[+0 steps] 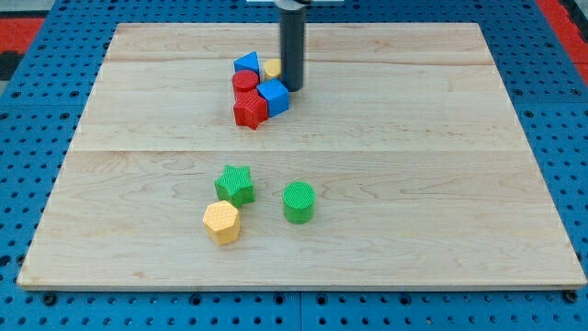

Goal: Push the yellow heart into the group of blocks

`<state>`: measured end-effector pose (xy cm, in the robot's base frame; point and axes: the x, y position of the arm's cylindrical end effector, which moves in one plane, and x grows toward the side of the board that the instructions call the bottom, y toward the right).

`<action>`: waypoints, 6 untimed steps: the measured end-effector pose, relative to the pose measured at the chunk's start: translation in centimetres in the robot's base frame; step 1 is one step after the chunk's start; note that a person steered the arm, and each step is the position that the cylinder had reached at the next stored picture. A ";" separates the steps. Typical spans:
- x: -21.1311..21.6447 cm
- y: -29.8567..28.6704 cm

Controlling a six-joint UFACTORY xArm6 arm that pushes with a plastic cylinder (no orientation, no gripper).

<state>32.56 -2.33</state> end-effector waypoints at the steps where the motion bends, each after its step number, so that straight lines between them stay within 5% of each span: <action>1: -1.8 2.7; 2: -5.7 5.4; 3: -6.0 0.4; 6: -3.5 -0.4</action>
